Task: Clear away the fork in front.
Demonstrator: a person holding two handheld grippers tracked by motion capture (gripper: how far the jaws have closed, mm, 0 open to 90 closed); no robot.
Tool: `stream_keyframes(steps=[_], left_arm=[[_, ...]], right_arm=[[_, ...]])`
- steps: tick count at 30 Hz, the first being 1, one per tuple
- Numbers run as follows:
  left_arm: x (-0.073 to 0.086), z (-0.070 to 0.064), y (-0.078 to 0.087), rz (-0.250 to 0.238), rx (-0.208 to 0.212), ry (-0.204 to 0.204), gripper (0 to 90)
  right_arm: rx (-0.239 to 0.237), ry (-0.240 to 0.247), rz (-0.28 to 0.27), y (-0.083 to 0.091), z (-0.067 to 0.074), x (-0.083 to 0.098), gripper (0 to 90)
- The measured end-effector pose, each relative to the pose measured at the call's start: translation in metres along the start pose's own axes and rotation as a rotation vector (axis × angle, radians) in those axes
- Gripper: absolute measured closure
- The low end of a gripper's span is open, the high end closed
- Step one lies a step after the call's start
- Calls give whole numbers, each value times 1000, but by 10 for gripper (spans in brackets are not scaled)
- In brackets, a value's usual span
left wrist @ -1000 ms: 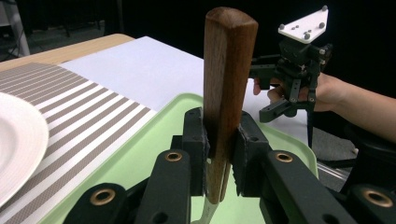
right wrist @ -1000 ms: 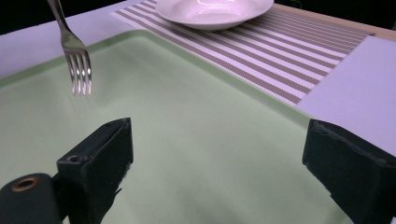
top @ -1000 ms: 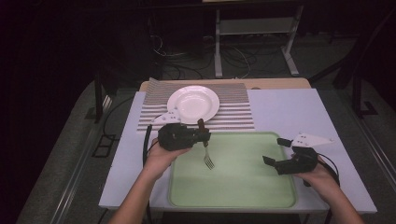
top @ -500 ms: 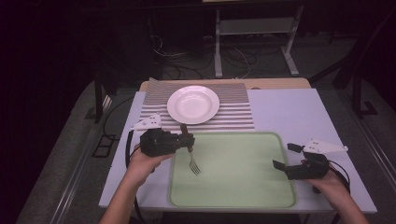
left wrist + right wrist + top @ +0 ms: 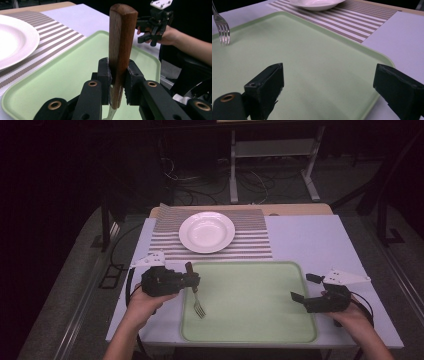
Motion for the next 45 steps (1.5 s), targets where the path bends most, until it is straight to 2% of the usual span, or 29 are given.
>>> stream_keyframes(steps=[7, 13, 24, 28, 31, 37, 40, 45], left_arm=[[-2, 3, -7, 2, -3, -5, 762], [-3, 17, -22, 9, -56, -11, 758], [-3, 37, -52, 45, -77, 28, 733], [2, 39, -58, 53, -84, 45, 722], [9, 38, -62, 86, -95, 41, 704], [21, 39, -68, 120, -113, 69, 681], [26, 41, -72, 136, -118, 98, 674], [32, 44, -77, 170, -138, 122, 660]], right_arm=[[-3, 6, -1, -1, 0, 0, 99], [1, 4, -2, -1, 0, -1, 99], [6, 13, 2, -1, -1, -1, 106], [4, 15, 3, -2, 0, -1, 109], [0, 21, 8, -4, 1, -1, 111], [-10, 41, 23, -8, 5, -1, 112], [-7, 44, 28, -8, 5, -1, 113], [-6, 43, 28, -8, 4, 0, 113]])
Point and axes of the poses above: each handheld gripper's, and its own axes: y roughly backward along the jaws, x roughly out of its underside, z roughly to its left, the point moved 5 cm from there along -y, roughly forward along the jaws, and after that the axes turned 13 degrees about -x, right-handed, at the moved point
